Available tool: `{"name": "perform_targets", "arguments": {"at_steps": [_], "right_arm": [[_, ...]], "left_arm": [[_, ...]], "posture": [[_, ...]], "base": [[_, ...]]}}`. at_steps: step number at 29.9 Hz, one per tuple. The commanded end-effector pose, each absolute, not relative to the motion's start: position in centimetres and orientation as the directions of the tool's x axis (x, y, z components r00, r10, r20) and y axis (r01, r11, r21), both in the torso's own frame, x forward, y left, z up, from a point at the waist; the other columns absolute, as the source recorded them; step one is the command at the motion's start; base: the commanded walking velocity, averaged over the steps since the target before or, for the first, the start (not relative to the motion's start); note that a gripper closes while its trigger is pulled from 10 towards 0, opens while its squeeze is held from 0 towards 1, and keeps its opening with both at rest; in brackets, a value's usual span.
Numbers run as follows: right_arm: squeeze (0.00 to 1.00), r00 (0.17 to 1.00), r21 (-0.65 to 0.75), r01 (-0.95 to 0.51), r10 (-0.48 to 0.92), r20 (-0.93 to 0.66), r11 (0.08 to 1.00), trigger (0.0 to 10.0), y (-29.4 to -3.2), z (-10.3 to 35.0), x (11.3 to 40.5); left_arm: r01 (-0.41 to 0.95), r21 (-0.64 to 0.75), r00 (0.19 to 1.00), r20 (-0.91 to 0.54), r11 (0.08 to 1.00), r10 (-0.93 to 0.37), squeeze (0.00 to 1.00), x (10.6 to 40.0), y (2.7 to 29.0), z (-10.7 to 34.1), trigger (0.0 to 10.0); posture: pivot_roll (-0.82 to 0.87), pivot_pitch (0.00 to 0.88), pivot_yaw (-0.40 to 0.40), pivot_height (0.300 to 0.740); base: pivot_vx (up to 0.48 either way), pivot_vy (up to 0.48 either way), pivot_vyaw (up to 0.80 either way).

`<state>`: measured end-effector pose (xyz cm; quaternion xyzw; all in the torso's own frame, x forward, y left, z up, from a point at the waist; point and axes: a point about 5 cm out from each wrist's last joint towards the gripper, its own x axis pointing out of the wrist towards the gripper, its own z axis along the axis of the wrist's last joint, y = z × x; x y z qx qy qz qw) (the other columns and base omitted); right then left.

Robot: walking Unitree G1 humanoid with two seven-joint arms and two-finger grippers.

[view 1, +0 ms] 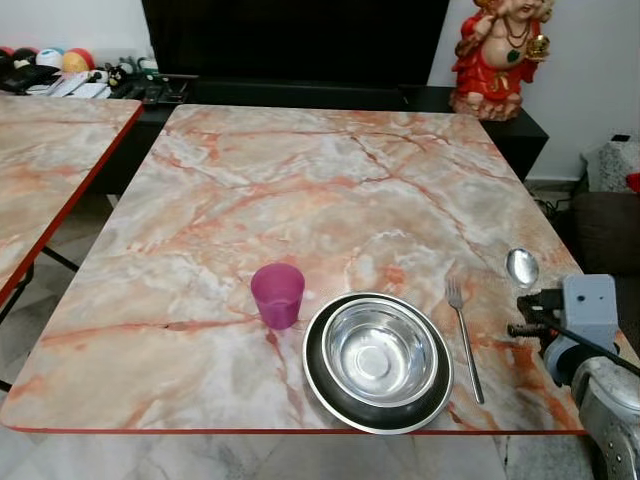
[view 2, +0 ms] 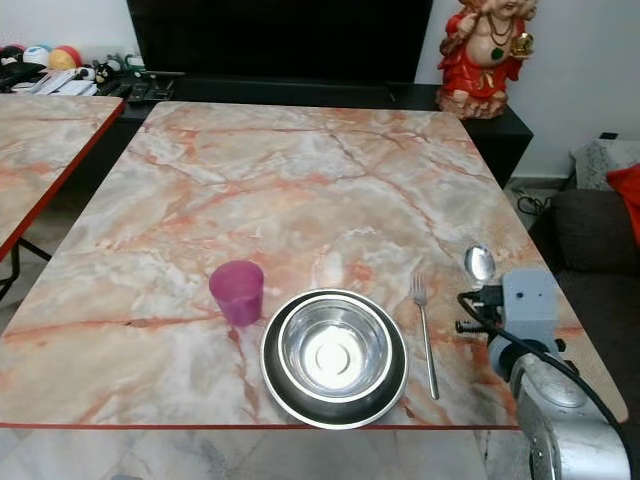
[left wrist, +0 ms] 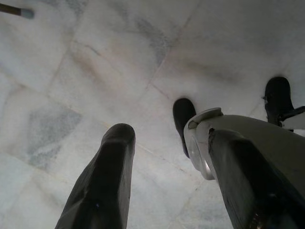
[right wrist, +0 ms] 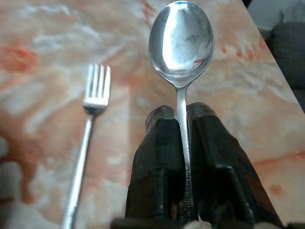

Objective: Setting the table

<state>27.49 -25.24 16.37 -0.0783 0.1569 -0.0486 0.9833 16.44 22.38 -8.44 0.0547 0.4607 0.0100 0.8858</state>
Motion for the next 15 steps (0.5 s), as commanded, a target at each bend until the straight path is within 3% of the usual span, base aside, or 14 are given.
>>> {"name": "perform_targets", "arguments": {"at_steps": [1, 9, 15], "right_arm": [[0.0, 0.937, -0.149, 0.088, -0.132, -0.324, 0.985, 10.0, -25.8, 15.9, 27.3], [0.0, 0.936, -0.014, 0.047, -0.049, -0.35, 0.999, 10.0, -25.2, 14.1, 26.3], [0.0, 0.946, -0.006, 0.027, -0.028, -0.322, 1.0, 10.0, -25.4, 13.8, 25.9]], "left_arm": [[0.039, 0.105, 0.542, -0.838, 0.994, 0.067, 0.0, 15.6, 22.4, -8.9, 10.0], [0.043, 0.106, 0.536, -0.842, 0.993, 0.067, 0.0, 15.5, 22.4, -8.9, 10.0], [0.047, 0.106, 0.535, -0.843, 0.993, 0.065, 0.0, 15.5, 22.4, -8.9, 10.0]], "posture": [[-0.08, 0.137, -0.04, 0.74], [-0.09, 0.128, -0.04, 0.74], [-0.09, 0.128, -0.037, 0.74]], "base": [[0.0, 0.0, 0.0], [0.0, 0.0, 0.0], [0.0, 0.0, 0.0]]}}
